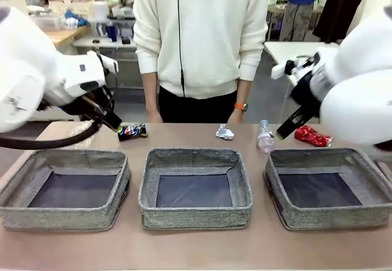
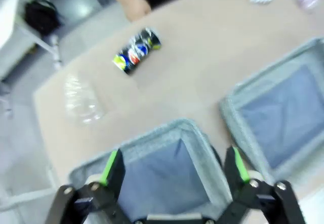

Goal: Sort the waste into the appropriate baskets.
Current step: Pick up the waste item pointed out by the person.

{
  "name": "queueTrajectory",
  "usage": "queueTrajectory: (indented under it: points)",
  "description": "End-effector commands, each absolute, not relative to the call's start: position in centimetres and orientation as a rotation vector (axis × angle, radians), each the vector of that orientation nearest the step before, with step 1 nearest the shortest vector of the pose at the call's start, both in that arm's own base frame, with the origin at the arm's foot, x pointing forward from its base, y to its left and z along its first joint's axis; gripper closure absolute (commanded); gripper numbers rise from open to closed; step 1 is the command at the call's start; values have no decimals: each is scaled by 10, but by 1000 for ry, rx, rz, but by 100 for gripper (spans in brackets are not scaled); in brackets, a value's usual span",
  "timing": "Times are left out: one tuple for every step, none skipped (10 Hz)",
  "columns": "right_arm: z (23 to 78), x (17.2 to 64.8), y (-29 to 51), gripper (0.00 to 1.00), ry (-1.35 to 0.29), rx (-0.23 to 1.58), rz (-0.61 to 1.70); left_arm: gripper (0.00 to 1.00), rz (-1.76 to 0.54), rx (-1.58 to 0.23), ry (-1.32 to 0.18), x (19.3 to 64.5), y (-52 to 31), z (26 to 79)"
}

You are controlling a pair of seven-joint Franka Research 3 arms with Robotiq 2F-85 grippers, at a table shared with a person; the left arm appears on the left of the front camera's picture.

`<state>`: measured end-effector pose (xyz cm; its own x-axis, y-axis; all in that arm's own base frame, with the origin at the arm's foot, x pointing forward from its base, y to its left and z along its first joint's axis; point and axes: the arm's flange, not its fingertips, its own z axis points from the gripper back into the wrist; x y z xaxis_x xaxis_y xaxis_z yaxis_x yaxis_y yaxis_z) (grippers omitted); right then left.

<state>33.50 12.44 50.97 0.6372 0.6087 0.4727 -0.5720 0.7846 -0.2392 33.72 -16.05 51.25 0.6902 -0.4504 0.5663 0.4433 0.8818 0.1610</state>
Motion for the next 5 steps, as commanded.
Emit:
queueTrajectory:
  points:
    - [548, 255, 93, 0, -656, -145, 681, 0, -522, 38, -733, 235, -170, 550]
    - [535, 253, 93, 0, -714, -170, 640, 0, -570, 108, -738, 240, -179, 536]
    - [551, 301, 111, 0, -608, -95, 669, 0, -505, 33, -692, 292, -174, 556]
    - [578, 274, 102, 0, -667, -121, 660, 0, -505, 33, -692, 292, -174, 556]
    - [566, 295, 106, 0, -558, -68, 615, 0, -539, 68, -737, 246, -187, 581]
